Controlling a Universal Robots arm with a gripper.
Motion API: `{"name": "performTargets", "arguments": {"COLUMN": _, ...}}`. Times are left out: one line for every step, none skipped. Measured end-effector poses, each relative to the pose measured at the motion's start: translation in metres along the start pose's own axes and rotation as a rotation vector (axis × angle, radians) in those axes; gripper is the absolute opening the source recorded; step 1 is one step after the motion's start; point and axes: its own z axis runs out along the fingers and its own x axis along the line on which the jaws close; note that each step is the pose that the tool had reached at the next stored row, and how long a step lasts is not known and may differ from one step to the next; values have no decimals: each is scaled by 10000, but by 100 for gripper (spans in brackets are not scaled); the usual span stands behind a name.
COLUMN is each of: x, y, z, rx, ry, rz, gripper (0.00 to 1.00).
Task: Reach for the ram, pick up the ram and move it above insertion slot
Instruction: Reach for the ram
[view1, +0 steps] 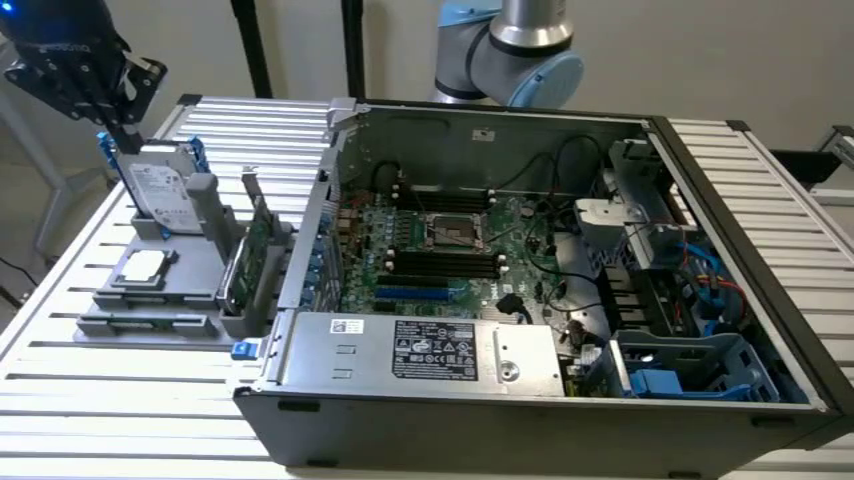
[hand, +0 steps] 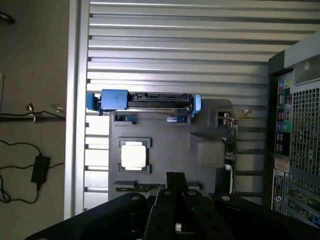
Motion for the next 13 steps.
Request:
{"name": "performTargets", "arguments": {"x": 1, "y": -45, "z": -3, "rx": -1, "ry": -1, "rz": -1, "gripper": 11}}
{"name": "performTargets", "arguments": {"x": 2, "y": -90, "z": -6, "rx": -1, "ry": -1, "rz": -2, "gripper": 11}}
{"name": "performTargets", "arguments": {"x": 4, "y": -135, "z": -10, "rx": 0, "ry": 0, "rz": -1, "gripper": 11}}
{"name": "performTargets", "arguments": {"x": 5, "y": -180, "z": -14, "rx": 0, "ry": 0, "rz": 0, "gripper": 11}}
{"name": "performTargets", "arguments": {"x": 6, "y": -225, "z": -17, "rx": 0, "ry": 0, "rz": 0, "gripper": 11}}
{"name": "performTargets", "arguments": {"x": 7, "y": -270, "z": -19, "rx": -1, "ry": -2, "rz": 0, "gripper": 11}}
{"name": "performTargets", "arguments": {"x": 8, "y": -315, "z": -22, "rx": 0, "ry": -1, "rz": -2, "gripper": 11}}
{"name": "performTargets", "arguments": {"x": 9, "y": -360, "z": -24, "rx": 0, "ry": 0, "rz": 0, "gripper": 11}}
{"name": "performTargets", "arguments": {"x": 10, "y": -409, "z": -24, "rx": 0, "ry": -1, "rz": 0, "gripper": 11}}
{"name": "performTargets", "arguments": {"x": 11, "y": -454, "z": -23, "rx": 0, "ry": -1, "rz": 0, "gripper": 11}}
{"name": "performTargets", "arguments": {"x": 11, "y": -500, "z": -22, "rx": 0, "ry": -1, "rz": -1, "gripper": 11}}
{"name": "performTargets", "arguments": {"x": 12, "y": -546, "z": -20, "rx": 0, "ry": 0, "rz": -1, "gripper": 11}}
{"name": "performTargets", "arguments": {"x": 13, "y": -590, "z": -17, "rx": 0, "ry": -1, "rz": 0, "gripper": 11}}
